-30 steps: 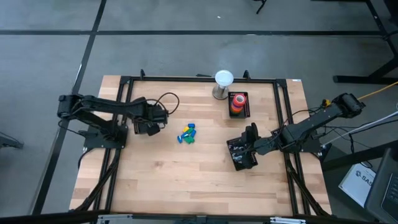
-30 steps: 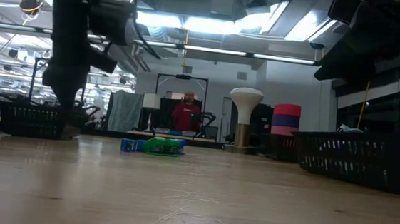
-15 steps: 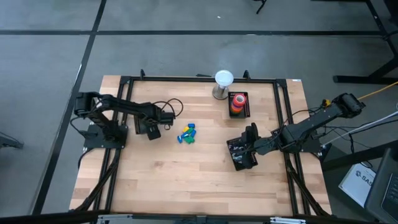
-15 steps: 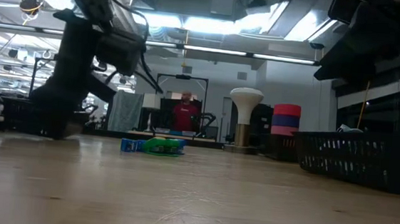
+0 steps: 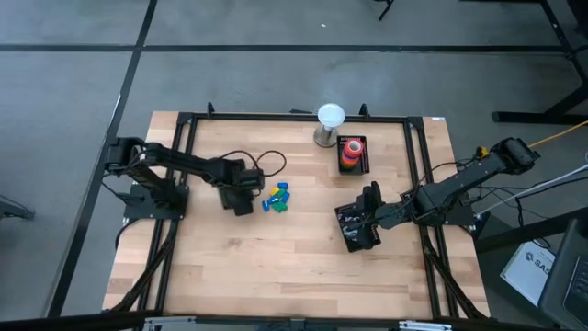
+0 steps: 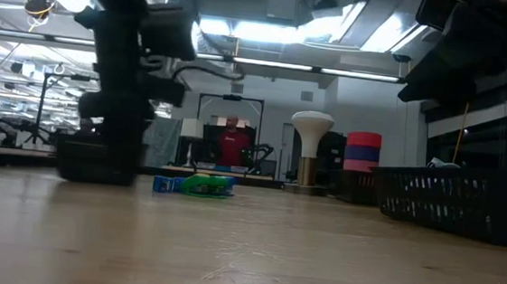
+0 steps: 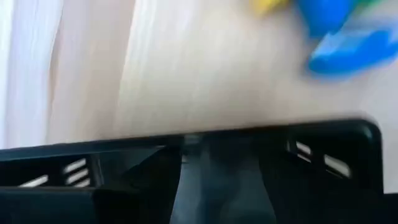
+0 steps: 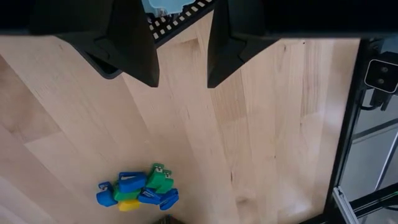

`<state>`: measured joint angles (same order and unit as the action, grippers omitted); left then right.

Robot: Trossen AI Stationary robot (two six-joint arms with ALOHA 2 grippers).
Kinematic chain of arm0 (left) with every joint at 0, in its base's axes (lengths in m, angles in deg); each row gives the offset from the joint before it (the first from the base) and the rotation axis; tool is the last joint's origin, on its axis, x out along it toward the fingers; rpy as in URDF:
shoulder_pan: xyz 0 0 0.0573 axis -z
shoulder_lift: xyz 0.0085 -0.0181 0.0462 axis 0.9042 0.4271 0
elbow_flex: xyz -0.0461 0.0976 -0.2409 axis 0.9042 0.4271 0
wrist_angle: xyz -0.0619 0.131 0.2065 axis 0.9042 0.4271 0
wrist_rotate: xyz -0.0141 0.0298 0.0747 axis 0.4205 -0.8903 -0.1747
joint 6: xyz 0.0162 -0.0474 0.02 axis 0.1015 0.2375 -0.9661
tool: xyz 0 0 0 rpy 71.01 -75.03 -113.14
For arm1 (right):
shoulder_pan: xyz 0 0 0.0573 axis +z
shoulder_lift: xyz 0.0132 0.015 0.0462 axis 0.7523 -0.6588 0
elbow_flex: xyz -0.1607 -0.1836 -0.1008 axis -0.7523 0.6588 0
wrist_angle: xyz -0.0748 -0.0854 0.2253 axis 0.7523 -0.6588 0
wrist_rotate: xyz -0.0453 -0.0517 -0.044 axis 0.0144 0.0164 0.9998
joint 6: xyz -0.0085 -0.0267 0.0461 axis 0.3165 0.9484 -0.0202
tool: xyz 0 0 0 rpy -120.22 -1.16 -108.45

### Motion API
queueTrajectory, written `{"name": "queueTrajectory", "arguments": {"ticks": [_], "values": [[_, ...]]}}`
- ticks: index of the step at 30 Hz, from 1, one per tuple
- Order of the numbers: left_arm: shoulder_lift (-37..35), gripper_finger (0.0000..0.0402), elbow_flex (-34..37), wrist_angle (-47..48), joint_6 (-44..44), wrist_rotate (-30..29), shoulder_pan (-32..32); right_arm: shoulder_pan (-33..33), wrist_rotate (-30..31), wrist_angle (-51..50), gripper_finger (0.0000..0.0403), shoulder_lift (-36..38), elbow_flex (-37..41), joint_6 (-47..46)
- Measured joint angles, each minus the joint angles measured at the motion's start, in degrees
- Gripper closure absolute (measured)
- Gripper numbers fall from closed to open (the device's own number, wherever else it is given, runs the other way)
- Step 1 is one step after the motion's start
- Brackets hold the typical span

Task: Pick and place Stapler, Stapler remover, tape
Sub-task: Move the left black bin to the center of the table

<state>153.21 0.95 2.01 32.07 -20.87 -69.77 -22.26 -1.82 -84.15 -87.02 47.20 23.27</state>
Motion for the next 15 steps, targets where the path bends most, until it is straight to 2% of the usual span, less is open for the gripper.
{"name": "queueTrajectory", "arguments": {"ticks": [5,9,15], "values": [[0.3,0.0192,0.0,-11.2,-3.7,1.6,2.2,0.0,0.0,0.0,0.0263,0.0,0.0,0.0],[0.3,0.0192,0.0,-13.0,-4.3,1.0,2.9,0.0,0.0,0.0,0.0263,0.0,0.0,0.0],[0.8,0.0192,0.0,-13.2,-4.3,-7.1,2.6,0.0,0.0,0.0,0.0263,0.0,0.0,0.0]]}}
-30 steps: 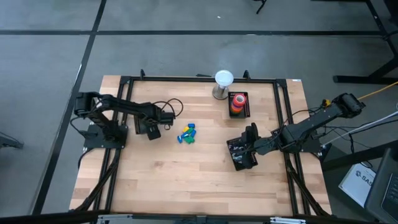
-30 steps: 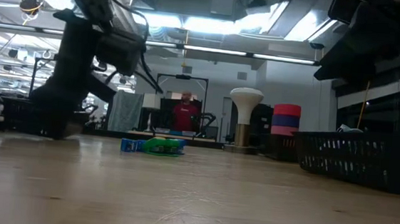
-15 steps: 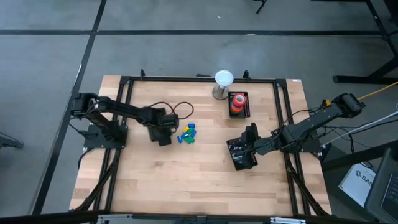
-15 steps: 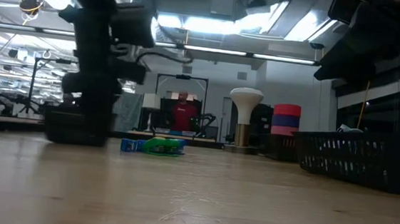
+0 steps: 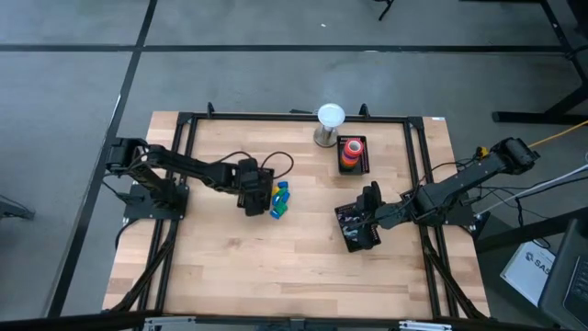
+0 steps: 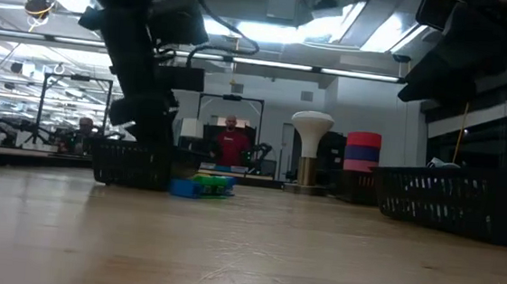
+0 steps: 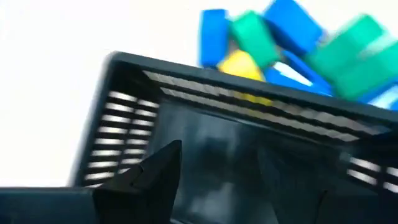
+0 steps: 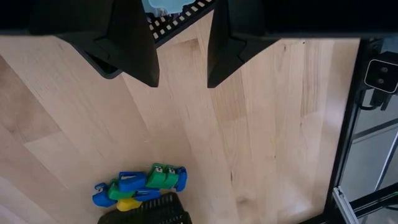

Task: Pick and place Stapler, Stapler remover, tape
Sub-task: Move the left black bin to the center of the table

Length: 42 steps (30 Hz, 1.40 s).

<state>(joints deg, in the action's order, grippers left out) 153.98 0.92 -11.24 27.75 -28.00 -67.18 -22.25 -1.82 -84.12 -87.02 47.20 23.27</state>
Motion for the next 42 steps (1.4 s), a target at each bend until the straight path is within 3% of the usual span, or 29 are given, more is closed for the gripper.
{"name": "queueTrajectory", "arguments": {"ticks": [6,15,24,31,36,42], "values": [[0.0,0.0192,0.0,-4.4,-2.3,-8.1,-1.2,-0.1,0.2,0.1,0.0263,0.0,0.0,0.0],[0.8,0.0192,0.0,-18.2,-9.9,-4.4,-3.6,-0.1,0.5,0.4,0.0263,0.0,0.0,0.2],[-0.5,0.0192,-0.2,-19.4,-10.9,-2.7,-3.3,-0.1,0.5,0.4,0.0263,0.0,0.0,1.5],[-7.4,0.0192,-1.7,-19.5,-10.6,3.5,4.8,-0.1,0.5,0.4,0.0263,0.0,0.0,1.4],[-9.1,0.0192,-1.7,-13.6,-3.3,1.7,13.3,-0.1,0.5,0.9,0.0263,0.0,0.0,1.5],[-9.3,0.0192,-1.7,-15.5,1.0,1.4,22.6,-0.1,0.0,1.2,0.0263,0.0,0.0,1.5]]}}
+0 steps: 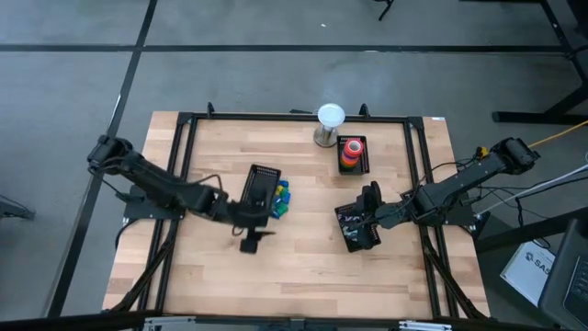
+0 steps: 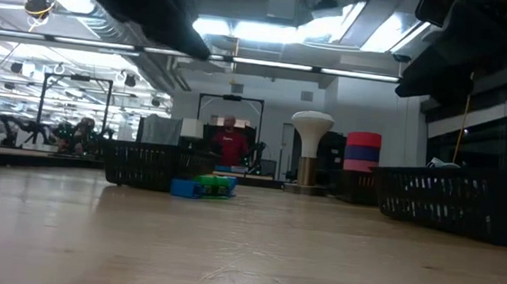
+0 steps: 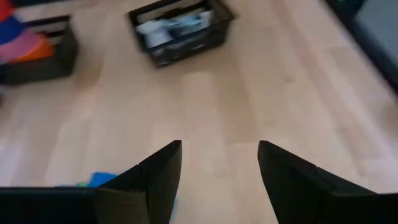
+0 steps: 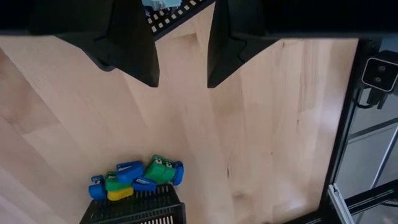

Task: Pick and place Stapler, Stapler remover, tape
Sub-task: Move the left black bin to the center of the table

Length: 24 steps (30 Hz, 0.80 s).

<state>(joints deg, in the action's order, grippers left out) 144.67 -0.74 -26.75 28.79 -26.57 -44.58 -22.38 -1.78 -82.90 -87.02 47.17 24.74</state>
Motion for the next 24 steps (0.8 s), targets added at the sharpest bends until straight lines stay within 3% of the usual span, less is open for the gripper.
{"name": "queueTrajectory", "arguments": {"ticks": [15,21,24], "values": [[0.0,0.0192,0.0,-1.2,11.2,0.6,11.8,0.0,0.0,0.0,0.0263,0.0,0.0,0.0],[3.0,0.0192,0.0,3.9,20.5,-8.5,12.1,0.0,-0.1,0.0,0.0263,0.0,0.0,0.0],[5.6,0.0192,0.1,11.5,25.3,-8.7,9.6,0.0,-0.1,0.0,0.0263,0.0,0.0,0.0]]}}
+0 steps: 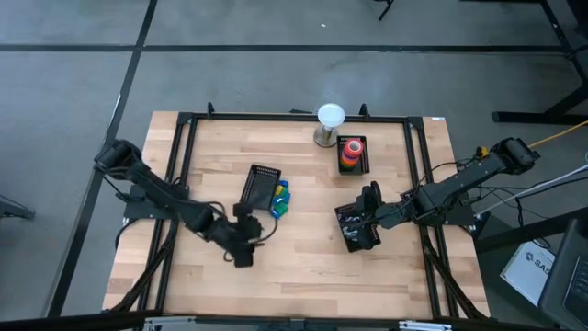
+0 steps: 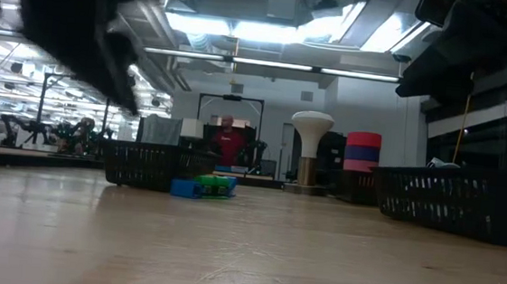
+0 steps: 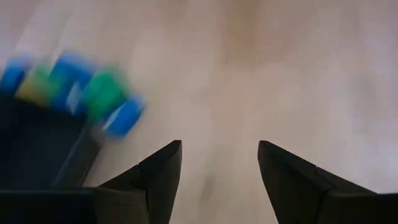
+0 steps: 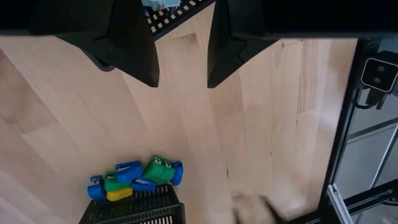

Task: Pick and place Stapler, Stapler remover, tape
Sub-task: Move the left black bin to the center of the table

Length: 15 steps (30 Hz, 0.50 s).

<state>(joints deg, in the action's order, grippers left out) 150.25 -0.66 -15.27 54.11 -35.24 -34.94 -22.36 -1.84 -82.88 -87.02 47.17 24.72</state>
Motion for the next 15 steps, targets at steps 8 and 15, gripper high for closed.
{"name": "queueTrajectory", "arguments": {"ticks": [8,15], "values": [[1.4,0.0192,0.0,20.3,12.7,-0.5,-5.4,0.0,-0.2,0.0,0.0263,0.0,0.0,0.5],[2.6,0.0192,0.0,21.3,9.6,-8.1,-11.2,0.0,-0.2,0.0,0.0263,0.0,0.0,1.3]]}}
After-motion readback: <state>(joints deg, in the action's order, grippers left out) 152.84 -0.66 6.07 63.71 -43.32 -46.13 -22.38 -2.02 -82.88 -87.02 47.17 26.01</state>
